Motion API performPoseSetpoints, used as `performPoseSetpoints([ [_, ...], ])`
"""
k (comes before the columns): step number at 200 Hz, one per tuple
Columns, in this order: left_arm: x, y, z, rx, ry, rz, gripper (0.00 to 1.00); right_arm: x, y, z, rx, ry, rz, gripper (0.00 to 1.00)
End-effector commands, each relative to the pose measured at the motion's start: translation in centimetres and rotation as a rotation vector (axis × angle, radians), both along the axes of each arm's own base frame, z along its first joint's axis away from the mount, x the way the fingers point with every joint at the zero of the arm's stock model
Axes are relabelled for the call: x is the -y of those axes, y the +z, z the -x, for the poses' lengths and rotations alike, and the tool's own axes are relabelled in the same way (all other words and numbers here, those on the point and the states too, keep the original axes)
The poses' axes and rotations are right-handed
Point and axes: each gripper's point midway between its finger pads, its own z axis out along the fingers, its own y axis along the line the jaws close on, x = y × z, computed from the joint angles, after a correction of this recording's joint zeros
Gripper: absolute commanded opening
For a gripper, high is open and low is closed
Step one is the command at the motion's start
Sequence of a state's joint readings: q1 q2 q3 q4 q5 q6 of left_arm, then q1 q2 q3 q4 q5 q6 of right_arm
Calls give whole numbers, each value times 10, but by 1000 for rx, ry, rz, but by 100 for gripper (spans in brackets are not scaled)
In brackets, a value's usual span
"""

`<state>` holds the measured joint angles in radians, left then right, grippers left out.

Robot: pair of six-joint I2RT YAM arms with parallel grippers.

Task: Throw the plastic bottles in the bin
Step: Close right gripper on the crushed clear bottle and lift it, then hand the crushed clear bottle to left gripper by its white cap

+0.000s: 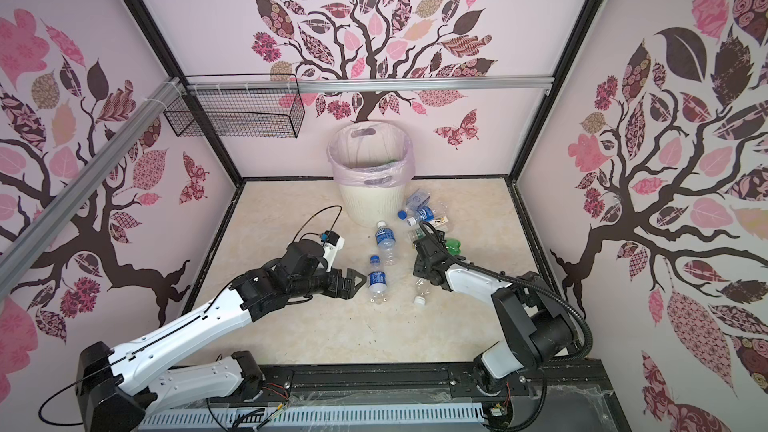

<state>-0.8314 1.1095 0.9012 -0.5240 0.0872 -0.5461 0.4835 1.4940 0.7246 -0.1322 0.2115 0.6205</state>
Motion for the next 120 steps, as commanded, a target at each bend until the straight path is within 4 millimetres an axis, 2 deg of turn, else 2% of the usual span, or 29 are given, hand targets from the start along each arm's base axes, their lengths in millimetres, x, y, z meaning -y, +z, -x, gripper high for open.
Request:
performPoseSetpoints([
  [1, 3, 0, -2, 18, -8, -2, 97, 2, 21, -1, 40, 8, -7, 52],
  [38, 7, 4, -5, 25, -11, 7, 97, -5, 50, -3, 86, 28, -57, 52],
  [79, 20, 15, -10, 24, -17, 45, 97, -25, 111, -14, 183, 72, -177, 53],
  [120, 48, 36, -11, -31, -45, 179, 97, -50, 179, -23, 287, 138, -323, 52],
])
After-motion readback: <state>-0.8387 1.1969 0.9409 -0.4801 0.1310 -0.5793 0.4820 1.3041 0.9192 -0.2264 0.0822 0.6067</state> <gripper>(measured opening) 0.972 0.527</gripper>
